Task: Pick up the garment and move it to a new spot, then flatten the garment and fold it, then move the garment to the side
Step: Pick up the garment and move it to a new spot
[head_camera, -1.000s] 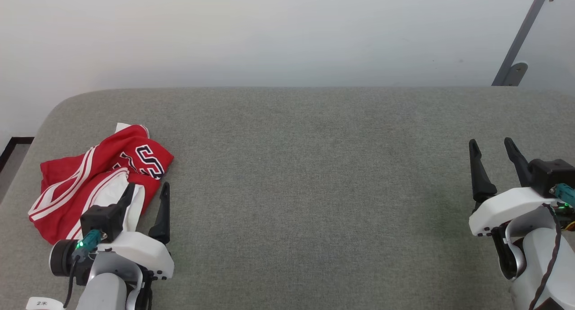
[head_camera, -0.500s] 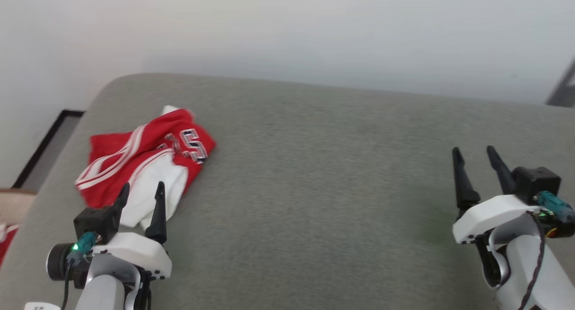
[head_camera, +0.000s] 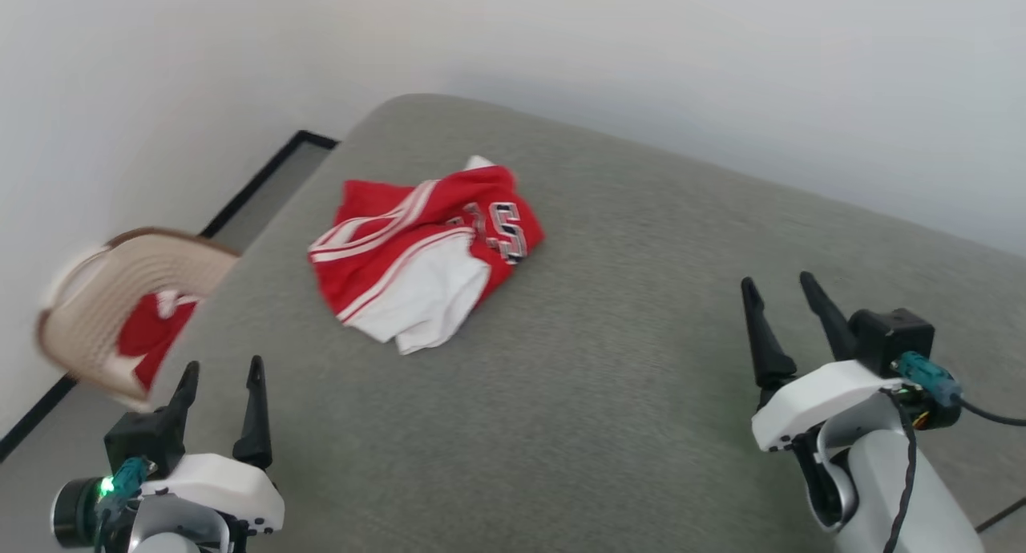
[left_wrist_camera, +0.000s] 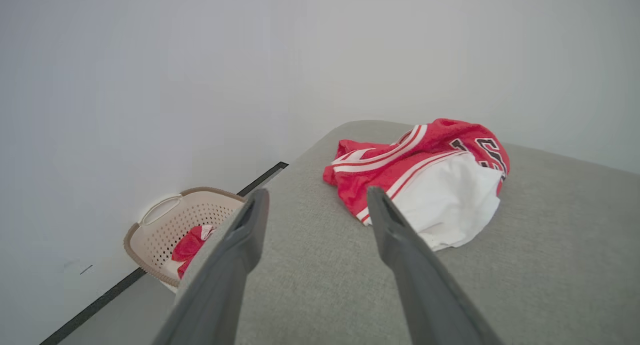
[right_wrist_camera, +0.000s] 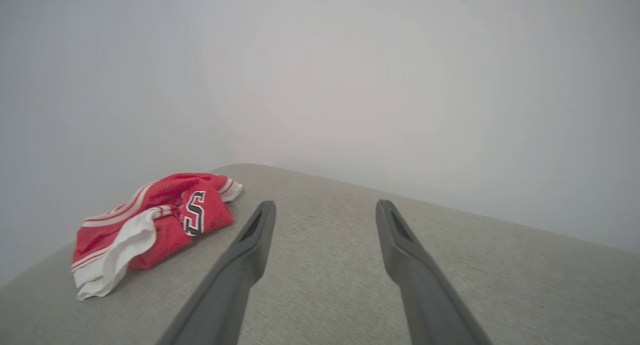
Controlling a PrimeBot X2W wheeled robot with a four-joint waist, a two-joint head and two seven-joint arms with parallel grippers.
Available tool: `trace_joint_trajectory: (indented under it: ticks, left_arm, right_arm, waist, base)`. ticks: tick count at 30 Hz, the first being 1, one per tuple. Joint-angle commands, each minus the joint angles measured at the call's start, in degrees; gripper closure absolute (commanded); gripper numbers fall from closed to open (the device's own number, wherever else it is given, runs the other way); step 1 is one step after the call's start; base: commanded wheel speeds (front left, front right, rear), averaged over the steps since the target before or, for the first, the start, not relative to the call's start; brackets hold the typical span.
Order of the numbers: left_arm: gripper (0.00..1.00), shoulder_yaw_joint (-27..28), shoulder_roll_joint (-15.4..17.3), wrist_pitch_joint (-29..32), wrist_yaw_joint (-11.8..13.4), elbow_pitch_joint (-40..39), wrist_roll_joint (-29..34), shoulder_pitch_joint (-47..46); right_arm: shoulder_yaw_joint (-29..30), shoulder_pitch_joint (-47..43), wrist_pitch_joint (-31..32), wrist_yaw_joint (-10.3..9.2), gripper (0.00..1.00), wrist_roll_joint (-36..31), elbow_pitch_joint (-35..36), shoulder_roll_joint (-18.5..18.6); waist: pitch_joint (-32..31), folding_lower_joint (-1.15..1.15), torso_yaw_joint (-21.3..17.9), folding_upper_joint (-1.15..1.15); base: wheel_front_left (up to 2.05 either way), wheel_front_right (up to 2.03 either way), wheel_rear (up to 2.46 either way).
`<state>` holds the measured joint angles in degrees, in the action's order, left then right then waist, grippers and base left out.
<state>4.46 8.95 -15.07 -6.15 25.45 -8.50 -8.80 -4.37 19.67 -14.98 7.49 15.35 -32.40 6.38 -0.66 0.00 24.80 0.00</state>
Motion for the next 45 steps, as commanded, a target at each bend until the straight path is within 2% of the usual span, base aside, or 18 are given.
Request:
trace_joint_trajectory:
  ticks: [1,4,11,17,20,22,27,31,32,39,45]
  left_arm:
    - [0.00,0.3,-0.3,-0.1,0.2,-0.5,0.6,0.7]
    - [0.00,2.0,-0.9,-0.1,0.9,-2.3,0.3,2.1]
    - [0.00,6.0,-3.1,-0.1,2.1,-7.1,-0.5,6.3]
    - [0.00,7.3,-4.3,-0.1,1.9,-8.8,0.0,7.9]
    - [0.00,6.0,-3.9,-0.1,1.1,-7.9,1.3,6.6]
    - [0.00,3.8,-2.6,-0.1,0.2,-6.2,2.3,4.9]
    - [0.00,-2.1,2.7,-0.1,-1.2,0.4,2.9,-4.7]
    - [0.00,-7.1,6.9,0.0,-1.3,5.4,-0.6,-13.2]
    - [0.00,-7.1,6.9,0.0,-1.3,5.4,-0.6,-13.2]
    - [0.00,-15.3,16.5,3.0,-1.3,15.2,-11.6,-26.6]
    - [0.00,-22.9,23.4,10.7,-1.3,20.8,-24.2,-34.6]
  right_arm:
    - [-0.2,-0.5,-0.3,0.00,0.00,0.3,0.1,-0.3]
    - [-2.1,0.3,-0.3,0.00,0.00,0.6,0.0,-1.1]
    - [-7.7,3.3,-0.3,0.00,0.00,1.9,-1.8,-2.3]
    - [-9.4,3.8,-0.3,0.00,0.00,2.8,-2.5,-2.8]
    - [-8.5,2.9,-0.3,0.00,0.00,2.7,-2.4,-2.8]
    - [-7.1,1.9,-0.3,0.00,0.00,2.5,-1.9,-2.7]
    - [-5.7,2.1,-0.3,0.00,0.00,0.8,-0.1,-2.4]
    - [-5.7,4.0,-0.3,0.00,0.00,0.1,0.2,-2.3]
    - [-5.7,4.0,-0.3,0.00,0.00,0.1,0.2,-2.3]
    - [-5.7,6.0,-0.3,0.00,0.00,-0.1,1.2,-2.8]
    - [-5.6,8.3,-0.3,0.00,0.00,-0.4,2.4,-3.2]
  waist:
    - [-0.3,0.00,3.4,0.00]
    - [0.2,0.00,4.9,0.00]
    - [1.6,0.00,5.7,0.00]
    - [1.7,0.00,5.7,0.00]
    - [1.5,0.00,5.5,0.00]
    - [1.5,0.00,5.2,0.00]
    - [6.2,0.00,-0.5,0.00]
    - [10.7,0.00,-6.1,0.00]
    - [10.7,0.00,-6.1,0.00]
    - [16.8,0.00,-14.0,0.00]
    - [22.1,0.00,-18.5,0.00]
  base:
    - [0.00,0.00,0.00]
    - [0.00,0.00,0.00]
    - [0.00,0.00,0.00]
    - [0.00,0.00,0.00]
    - [0.00,0.00,0.00]
    - [0.00,0.00,0.00]
    - [0.00,0.00,0.00]
    - [0.00,0.00,0.00]
    - [0.00,0.00,0.00]
    - [0.00,0.00,0.00]
    - [0.00,0.00,0.00]
